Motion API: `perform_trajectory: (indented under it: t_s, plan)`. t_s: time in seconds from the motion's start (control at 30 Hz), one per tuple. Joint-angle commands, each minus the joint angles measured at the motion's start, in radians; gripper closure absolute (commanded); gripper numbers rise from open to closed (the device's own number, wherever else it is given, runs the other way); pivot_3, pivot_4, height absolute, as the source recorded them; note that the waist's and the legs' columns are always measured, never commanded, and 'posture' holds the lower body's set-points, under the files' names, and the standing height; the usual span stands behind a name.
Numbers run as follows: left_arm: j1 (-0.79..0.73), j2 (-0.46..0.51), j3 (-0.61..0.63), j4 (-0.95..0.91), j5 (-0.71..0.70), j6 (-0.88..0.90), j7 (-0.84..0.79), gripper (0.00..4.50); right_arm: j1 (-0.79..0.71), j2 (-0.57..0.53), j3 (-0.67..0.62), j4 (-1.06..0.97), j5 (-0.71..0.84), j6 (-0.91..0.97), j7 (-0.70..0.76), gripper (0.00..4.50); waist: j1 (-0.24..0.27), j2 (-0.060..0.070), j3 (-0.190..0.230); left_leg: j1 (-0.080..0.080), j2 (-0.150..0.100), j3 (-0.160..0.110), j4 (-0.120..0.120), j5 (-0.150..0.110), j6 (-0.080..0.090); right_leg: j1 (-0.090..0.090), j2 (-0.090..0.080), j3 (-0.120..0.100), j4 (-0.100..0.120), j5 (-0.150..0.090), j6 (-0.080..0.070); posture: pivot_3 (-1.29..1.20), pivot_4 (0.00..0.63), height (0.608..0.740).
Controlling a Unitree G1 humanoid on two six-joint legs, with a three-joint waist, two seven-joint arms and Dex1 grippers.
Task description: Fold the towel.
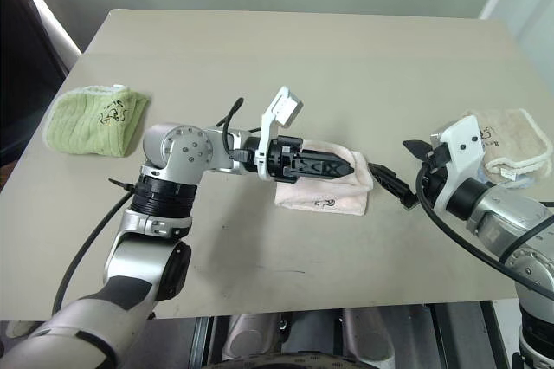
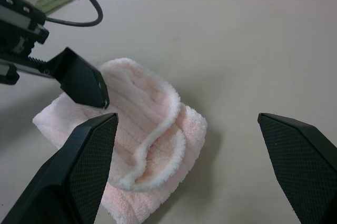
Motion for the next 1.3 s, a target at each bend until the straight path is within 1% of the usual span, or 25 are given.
perform_trajectory:
  t_s: [0.03,0.07,0.1,0.17,0.27,0.3,0.37,0.43,0.5,0.6,0.63,0.73,0.8,0.83,0.97,1.03,1.17,1.3]
  plan:
    - [-0.034,-0.015,0.094,-0.024,-0.02,-0.135,-0.013,0.01,-0.028,0.005,-0.053,-0.019,0.042,-0.026,-0.002,0.0,0.0,0.0,0.0,0.0,0.0,0.0,0.0,0.0,0.0,0.0,0.0,0.0,0.0,0.0,0.0,0.0,0.15,0.703]
    - [-0.033,-0.026,0.122,-0.02,-0.015,-0.196,-0.01,0.01,-0.038,0.009,-0.059,-0.018,0.063,-0.023,-0.003,0.0,0.0,0.0,0.0,0.0,0.0,0.0,0.0,0.0,0.0,0.0,0.0,0.0,0.0,0.0,0.0,0.0,0.15,0.703]
    - [-0.028,-0.021,0.122,-0.022,0.012,-0.26,-0.018,0.01,-0.046,0.011,-0.064,-0.016,0.084,-0.021,-0.001,0.0,0.0,0.0,0.0,0.0,0.0,0.0,0.0,0.0,0.0,0.0,0.0,0.0,0.0,0.0,0.0,0.0,0.15,0.703]
    - [-0.001,0.034,0.053,-0.045,0.121,-0.42,-0.078,0.01,-0.061,0.012,-0.069,-0.012,0.121,-0.016,-0.002,0.0,-0.001,0.0,0.0,0.0,0.0,0.0,0.0,0.0,0.0,0.0,0.0,0.0,0.0,0.0,0.0,0.0,0.15,0.703]
    - [0.026,0.089,0.014,-0.027,0.219,-0.578,-0.115,0.01,-0.076,0.003,-0.049,-0.008,0.138,-0.022,0.018,0.0,-0.002,0.0,0.0,0.0,0.0,0.0,0.0,0.0,0.001,0.0,0.0,0.0,-0.001,-0.001,-0.001,0.0,0.15,0.703]
    - [0.041,0.104,0.011,-0.024,0.255,-0.651,-0.119,0.0,-0.09,0.009,-0.035,-0.001,0.143,-0.026,0.021,0.18,-0.002,0.0,0.0,0.0,0.0,0.0,0.0,-0.001,0.001,0.0,0.0,0.0,-0.001,-0.001,-0.001,0.0,0.15,0.703]
    - [0.058,0.116,0.008,-0.018,0.295,-0.74,-0.127,0.0,-0.105,0.016,-0.02,0.01,0.148,-0.032,0.021,0.62,-0.003,0.0,0.0,0.0,0.0,0.0,0.0,-0.001,0.002,0.0,0.0,0.0,-0.002,0.0,-0.001,0.0,0.15,0.703]
    - [0.081,0.128,0.037,-0.033,0.263,-0.754,-0.166,0.4,-0.129,0.023,0.007,0.031,0.133,-0.039,0.024,1.27,-0.004,0.0,0.0,-0.001,0.0,-0.001,0.0,-0.001,0.002,0.0,0.0,0.0,-0.003,0.0,-0.001,0.0,0.15,0.703]
    - [0.101,0.14,0.072,-0.038,0.232,-0.749,-0.178,0.95,-0.158,0.031,0.04,0.057,0.112,-0.05,0.032,1.99,-0.005,0.0,0.0,-0.002,0.0,-0.001,0.0,-0.002,0.003,0.0,0.0,0.0,-0.004,0.0,-0.001,0.0,0.15,0.703]
    - [0.14,0.179,0.063,-0.042,0.246,-0.773,-0.23,2.06,-0.197,0.046,0.083,0.095,0.091,-0.065,0.044,3.11,-0.007,0.001,0.0,-0.002,0.0,-0.001,0.0,-0.003,0.004,0.0,0.0,0.0,-0.005,0.001,-0.001,0.0,0.15,0.703]
    - [0.151,0.187,0.06,-0.046,0.247,-0.783,-0.244,2.37,-0.208,0.051,0.095,0.105,0.086,-0.069,0.048,3.38,-0.008,0.001,0.0,-0.002,0.0,-0.001,0.0,-0.003,0.005,0.0,0.0,0.0,-0.006,0.001,-0.001,0.0,0.15,0.703]
    - [0.195,0.207,0.047,-0.077,0.241,-0.794,-0.282,3.56,-0.254,0.085,0.149,0.151,0.061,-0.087,0.067,4.49,-0.01,0.001,0.0,-0.003,0.0,-0.001,0.0,-0.003,0.005,-0.001,0.0,0.0,-0.008,0.002,-0.001,0.0,0.15,0.703]
    - [0.213,0.193,0.026,-0.054,0.29,-0.866,-0.275,4.28,-0.286,0.117,0.194,0.2,0.02,-0.108,0.075,4.5,-0.009,0.001,0.0,-0.004,0.0,-0.001,0.0,-0.003,0.006,-0.001,0.0,0.0,-0.009,0.005,-0.003,0.0,0.15,0.703]
    - [0.216,0.186,0.019,-0.041,0.31,-0.896,-0.271,4.48,-0.296,0.127,0.207,0.216,0.004,-0.116,0.079,4.5,-0.007,0.001,0.0,-0.004,0.0,-0.001,0.0,-0.004,0.006,-0.001,0.0,0.0,-0.009,0.005,-0.004,0.0,0.15,0.703]
    - [0.235,0.156,-0.048,0.033,0.416,-1.088,-0.293,4.48,-0.355,0.207,0.274,0.333,-0.087,-0.166,0.065,4.5,-0.009,0.002,0.0,-0.004,0.0,-0.001,0.001,-0.004,0.007,-0.001,-0.001,0.0,-0.009,0.008,-0.007,0.0,0.15,0.703]
    - [0.243,0.13,-0.067,0.069,0.443,-1.142,-0.293,4.48,-0.364,0.248,0.308,0.382,-0.13,-0.19,0.065,4.5,-0.01,0.002,0.0,-0.004,0.0,-0.001,0.001,-0.004,0.007,-0.002,-0.001,-0.001,-0.009,0.01,-0.01,0.0,0.15,0.703]
    - [0.27,0.11,-0.097,0.118,0.489,-1.225,-0.306,4.48,-0.338,0.3,0.346,0.427,-0.201,-0.225,0.066,4.5,-0.012,0.002,0.0,-0.007,0.001,-0.001,0.0,-0.004,0.007,-0.005,-0.001,-0.002,-0.009,0.015,-0.006,0.0,0.15,0.703]
    - [0.299,0.09,-0.128,0.157,0.524,-1.302,-0.314,4.48,-0.267,0.341,0.361,0.444,-0.246,-0.256,0.061,4.5,-0.011,0.002,0.0,-0.011,0.001,-0.002,0.001,-0.004,0.007,-0.01,-0.001,-0.002,-0.009,0.015,-0.006,0.0,0.15,0.703]
